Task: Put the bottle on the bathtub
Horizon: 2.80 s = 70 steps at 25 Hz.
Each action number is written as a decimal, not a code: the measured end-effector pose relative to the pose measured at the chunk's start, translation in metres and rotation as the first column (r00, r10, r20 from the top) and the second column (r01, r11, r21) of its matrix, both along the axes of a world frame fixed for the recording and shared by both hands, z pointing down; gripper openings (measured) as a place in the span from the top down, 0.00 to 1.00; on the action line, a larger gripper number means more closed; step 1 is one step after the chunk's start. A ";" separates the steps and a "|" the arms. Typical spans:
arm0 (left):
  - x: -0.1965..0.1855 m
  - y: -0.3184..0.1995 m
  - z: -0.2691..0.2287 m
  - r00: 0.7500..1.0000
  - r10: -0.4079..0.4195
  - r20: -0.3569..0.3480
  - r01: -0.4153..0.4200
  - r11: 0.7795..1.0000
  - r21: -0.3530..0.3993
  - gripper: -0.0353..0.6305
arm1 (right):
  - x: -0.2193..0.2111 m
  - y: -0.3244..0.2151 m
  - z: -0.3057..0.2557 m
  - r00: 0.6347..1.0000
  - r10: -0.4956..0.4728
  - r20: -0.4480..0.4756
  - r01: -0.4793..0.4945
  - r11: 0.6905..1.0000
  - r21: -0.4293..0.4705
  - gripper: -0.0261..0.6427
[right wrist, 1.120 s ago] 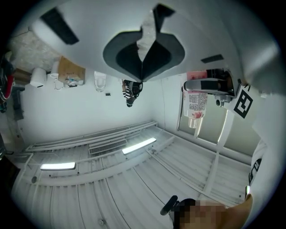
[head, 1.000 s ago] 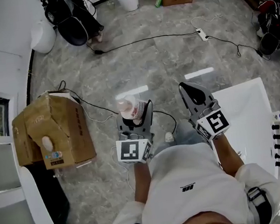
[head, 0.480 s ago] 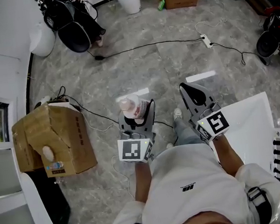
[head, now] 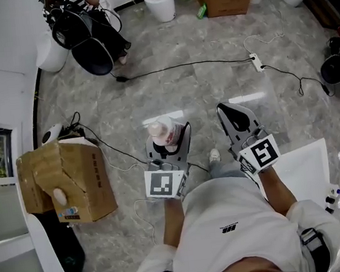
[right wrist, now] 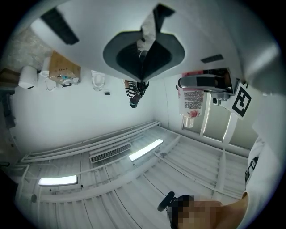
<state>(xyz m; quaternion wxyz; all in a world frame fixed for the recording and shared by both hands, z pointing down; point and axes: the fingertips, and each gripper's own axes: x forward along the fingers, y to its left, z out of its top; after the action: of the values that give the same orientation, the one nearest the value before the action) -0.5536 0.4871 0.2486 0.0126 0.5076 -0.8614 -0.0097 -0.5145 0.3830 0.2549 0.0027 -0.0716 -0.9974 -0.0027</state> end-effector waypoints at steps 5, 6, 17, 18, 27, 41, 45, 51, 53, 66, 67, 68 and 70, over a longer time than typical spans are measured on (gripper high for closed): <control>-0.030 -0.051 -0.007 1.000 0.024 0.017 -0.024 1.000 -0.011 0.62 | -0.030 -0.046 -0.003 1.000 0.008 0.008 -0.008 1.000 -0.003 0.97; -0.036 -0.060 -0.008 0.999 0.038 0.018 -0.037 0.999 -0.013 0.62 | -0.034 -0.054 -0.004 1.000 0.021 0.010 -0.021 1.000 -0.006 0.97; -0.032 -0.206 -0.017 0.943 0.331 0.031 -0.331 0.944 -0.016 0.62 | 0.002 -0.182 -0.012 0.945 0.326 0.016 -0.326 0.945 -0.016 0.97; -0.031 -0.221 -0.017 0.932 0.360 0.029 -0.360 0.933 -0.016 0.62 | 0.007 -0.195 -0.013 0.934 0.357 0.018 -0.357 0.934 -0.017 0.97; -0.013 -0.367 -0.018 0.798 0.602 0.026 -0.602 0.798 -0.017 0.62 | 0.045 -0.313 -0.018 0.799 0.599 0.045 -0.597 0.800 -0.052 0.97; 0.018 -0.591 -0.002 0.441 0.897 -0.010 -0.897 0.441 -0.011 0.62 | 0.093 -0.489 -0.010 0.416 0.910 0.007 -0.909 0.416 -0.031 0.97; 0.031 -0.635 -0.005 0.336 0.942 -0.011 -0.942 0.336 0.004 0.62 | 0.104 -0.517 -0.012 0.308 0.951 -0.010 -0.951 0.308 -0.006 0.97; 0.075 -0.675 -0.004 0.218 0.976 -0.014 -0.976 0.219 0.012 0.62 | 0.146 -0.539 -0.012 0.174 0.985 -0.014 -0.984 0.175 0.017 0.97; 0.094 -0.680 -0.003 0.177 0.984 -0.006 -0.984 0.177 0.012 0.62 | 0.164 -0.541 -0.009 0.128 0.992 -0.014 -0.992 0.129 0.018 0.97; 0.218 -0.750 0.008 0.057 0.998 0.009 -0.998 0.058 -0.020 0.62 | 0.284 -0.598 0.003 -0.002 1.000 0.008 -1.000 -0.001 -0.002 0.97; 0.229 -0.759 0.009 0.052 0.999 0.008 -0.998 0.052 -0.018 0.62 | 0.295 -0.607 0.004 -0.005 1.000 0.006 -1.000 -0.005 -0.007 0.97; 0.240 -0.768 0.009 0.047 0.999 0.007 -0.999 0.047 -0.019 0.62 | 0.305 -0.617 0.005 -0.007 1.000 0.003 -1.000 -0.007 -0.013 0.97; 0.265 -0.787 0.009 0.034 0.999 0.009 -0.999 0.035 -0.029 0.62 | 0.328 -0.636 0.007 -0.011 1.000 -0.003 -1.000 -0.011 -0.027 0.97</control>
<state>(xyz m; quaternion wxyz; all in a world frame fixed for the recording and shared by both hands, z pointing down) -0.2886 -0.3003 0.2576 0.0080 0.9635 -0.2670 0.0146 -0.1864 -0.2526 0.2617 -0.0056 0.6587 -0.7523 0.0097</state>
